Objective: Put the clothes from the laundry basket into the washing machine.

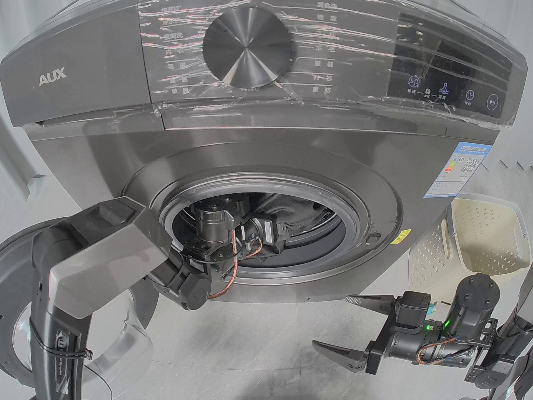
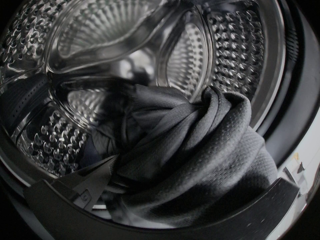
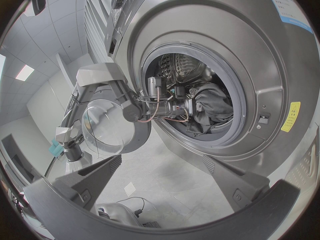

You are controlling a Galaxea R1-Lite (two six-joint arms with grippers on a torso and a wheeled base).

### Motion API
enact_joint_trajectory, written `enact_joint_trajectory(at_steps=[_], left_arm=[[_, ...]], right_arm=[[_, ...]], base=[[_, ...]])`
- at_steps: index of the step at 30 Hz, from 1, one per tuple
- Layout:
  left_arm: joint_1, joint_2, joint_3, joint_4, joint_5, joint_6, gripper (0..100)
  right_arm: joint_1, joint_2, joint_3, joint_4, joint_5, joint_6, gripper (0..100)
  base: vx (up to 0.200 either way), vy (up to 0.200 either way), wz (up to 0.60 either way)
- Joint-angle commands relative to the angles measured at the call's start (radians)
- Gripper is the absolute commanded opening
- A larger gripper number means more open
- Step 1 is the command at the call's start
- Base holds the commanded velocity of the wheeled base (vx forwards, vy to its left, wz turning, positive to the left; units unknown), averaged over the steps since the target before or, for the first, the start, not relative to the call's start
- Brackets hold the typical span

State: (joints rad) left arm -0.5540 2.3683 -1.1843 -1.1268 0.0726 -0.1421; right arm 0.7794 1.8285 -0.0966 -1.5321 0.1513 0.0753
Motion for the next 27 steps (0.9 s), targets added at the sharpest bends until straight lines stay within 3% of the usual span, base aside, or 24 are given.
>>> enact_joint_trajectory(at_steps=[1, 7, 13, 18, 21, 22, 24, 27], left_arm=[[-0.021, -0.149, 0.133, 0.078, -0.066, -0.001, 100], [-0.029, -0.196, 0.216, 0.131, -0.12, 0.012, 100], [-0.043, -0.199, 0.236, 0.108, -0.174, 0.012, 100], [-0.043, -0.138, 0.16, 0.099, -0.162, 0.013, 100], [-0.033, -0.098, 0.141, 0.099, -0.139, 0.029, 100], [-0.03, -0.066, 0.115, 0.093, -0.122, 0.033, 0], [-0.03, -0.035, 0.077, 0.087, -0.106, 0.029, 0], [-0.027, 0.043, -0.046, 0.033, -0.043, 0.027, 0]], right_arm=[[0.0, 0.002, 0.0, 0.0, 0.001, 0.0, 100], [-0.002, 0.0, 0.0, 0.0, 0.001, 0.0, 100], [-0.002, 0.0, -0.002, 0.0, 0.001, 0.0, 100], [0.003, 0.0, -0.005, 0.0, 0.001, 0.0, 100], [0.003, 0.0, -0.005, 0.0, -0.001, 0.0, 100], [0.003, 0.0, -0.005, 0.0, -0.001, 0.0, 100], [0.003, 0.0, -0.005, 0.0, -0.001, 0.0, 100], [0.005, 0.003, -0.005, 0.0, -0.001, 0.0, 100]], base=[[0.0, 0.0, 0.0], [0.0, 0.0, 0.0], [0.0, 0.0, 0.0], [0.0, 0.0, 0.0], [0.0, 0.0, 0.0], [0.0, 0.0, 0.0], [0.0, 0.0, 0.0], [0.0, 0.0, 0.0]])
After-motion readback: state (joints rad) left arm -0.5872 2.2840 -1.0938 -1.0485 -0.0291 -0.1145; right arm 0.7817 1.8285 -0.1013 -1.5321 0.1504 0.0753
